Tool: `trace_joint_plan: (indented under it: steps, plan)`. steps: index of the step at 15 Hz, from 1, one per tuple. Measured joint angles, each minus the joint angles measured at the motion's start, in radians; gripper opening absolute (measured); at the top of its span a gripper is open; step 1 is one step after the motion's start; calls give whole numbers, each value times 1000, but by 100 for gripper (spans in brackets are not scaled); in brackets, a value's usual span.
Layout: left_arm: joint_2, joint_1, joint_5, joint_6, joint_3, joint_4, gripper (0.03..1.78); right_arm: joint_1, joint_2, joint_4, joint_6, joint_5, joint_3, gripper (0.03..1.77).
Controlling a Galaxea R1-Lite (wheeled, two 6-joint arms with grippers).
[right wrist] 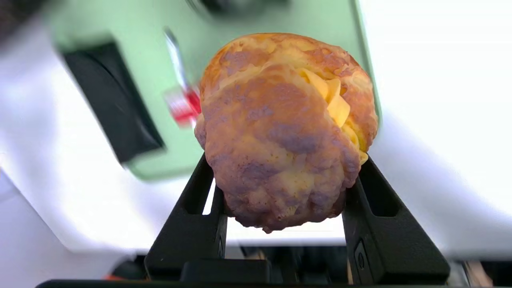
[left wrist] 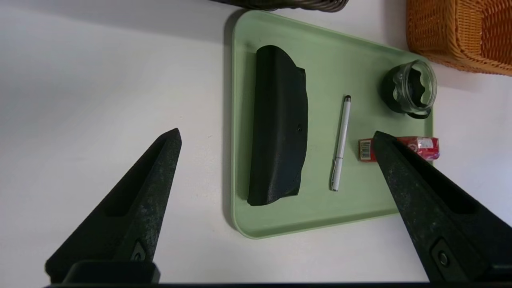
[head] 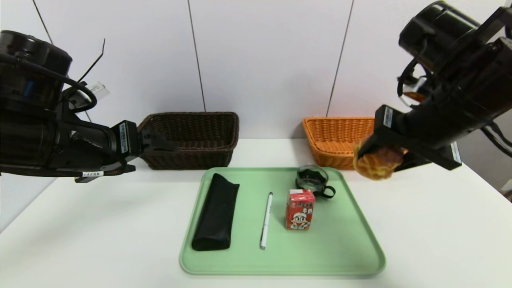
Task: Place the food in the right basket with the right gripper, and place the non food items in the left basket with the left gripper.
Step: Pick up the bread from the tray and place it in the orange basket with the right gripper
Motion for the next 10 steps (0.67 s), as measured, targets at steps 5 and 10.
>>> trace_joint_plan:
  steps: [5, 10]
  plan:
    - [41, 0, 9, -112, -23, -140, 169, -164, 31, -260, -139, -48, 0, 79]
    - [67, 0, 9, -113, -24, -155, 169, -267, 113, -454, -291, -1, 2, 79]
